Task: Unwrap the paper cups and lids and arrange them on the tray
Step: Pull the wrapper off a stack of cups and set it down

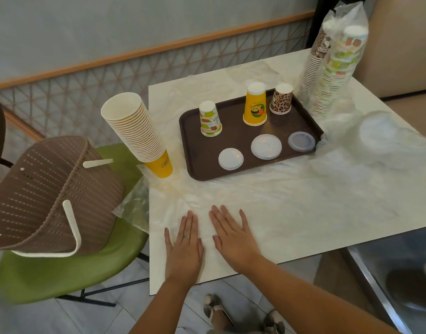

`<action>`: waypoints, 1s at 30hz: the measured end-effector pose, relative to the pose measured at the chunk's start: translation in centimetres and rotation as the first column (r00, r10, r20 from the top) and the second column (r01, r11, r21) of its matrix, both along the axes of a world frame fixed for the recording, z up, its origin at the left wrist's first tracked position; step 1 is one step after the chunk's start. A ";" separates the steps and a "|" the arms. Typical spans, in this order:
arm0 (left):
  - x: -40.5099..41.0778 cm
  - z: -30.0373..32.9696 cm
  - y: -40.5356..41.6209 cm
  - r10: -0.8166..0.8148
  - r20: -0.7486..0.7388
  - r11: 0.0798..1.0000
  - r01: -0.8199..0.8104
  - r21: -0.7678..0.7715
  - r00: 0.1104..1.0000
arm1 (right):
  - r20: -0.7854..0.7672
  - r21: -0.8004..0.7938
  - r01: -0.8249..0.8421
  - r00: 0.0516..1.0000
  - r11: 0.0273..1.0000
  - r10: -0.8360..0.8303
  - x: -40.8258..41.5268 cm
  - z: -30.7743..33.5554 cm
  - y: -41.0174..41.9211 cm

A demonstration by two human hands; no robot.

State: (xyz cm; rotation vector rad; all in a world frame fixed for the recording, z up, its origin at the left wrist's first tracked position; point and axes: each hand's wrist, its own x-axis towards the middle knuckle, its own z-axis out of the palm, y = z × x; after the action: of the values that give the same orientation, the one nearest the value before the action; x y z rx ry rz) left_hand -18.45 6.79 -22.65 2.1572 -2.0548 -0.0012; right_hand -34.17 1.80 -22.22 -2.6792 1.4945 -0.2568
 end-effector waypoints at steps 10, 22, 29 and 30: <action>0.1 0.6 0.2 0.000 0.036 1.000 -0.001 0.021 0.999 | -0.048 0.011 0.295 0.955 0.956 -0.294 -7.3 -0.1 -2.1; -9.1 2.4 -4.5 -0.158 -0.014 0.976 0.158 0.151 0.987 | -0.007 0.137 0.334 0.942 0.932 -0.337 -8.0 0.7 -1.9; -9.4 2.0 -4.8 -0.117 0.017 0.963 0.109 0.247 0.993 | -0.015 0.120 0.392 0.919 0.912 -0.394 -11.2 0.7 -2.2; -9.4 2.0 -4.8 -0.110 0.025 0.961 0.100 0.258 0.994 | -0.022 0.127 0.407 0.913 0.905 -0.407 -11.9 0.8 -2.2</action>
State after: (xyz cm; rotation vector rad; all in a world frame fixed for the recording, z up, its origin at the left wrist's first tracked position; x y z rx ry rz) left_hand -27.88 2.04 -20.66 2.2002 -2.3021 -0.2537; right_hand -46.02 -0.45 -21.46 -2.2417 1.9858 -0.1760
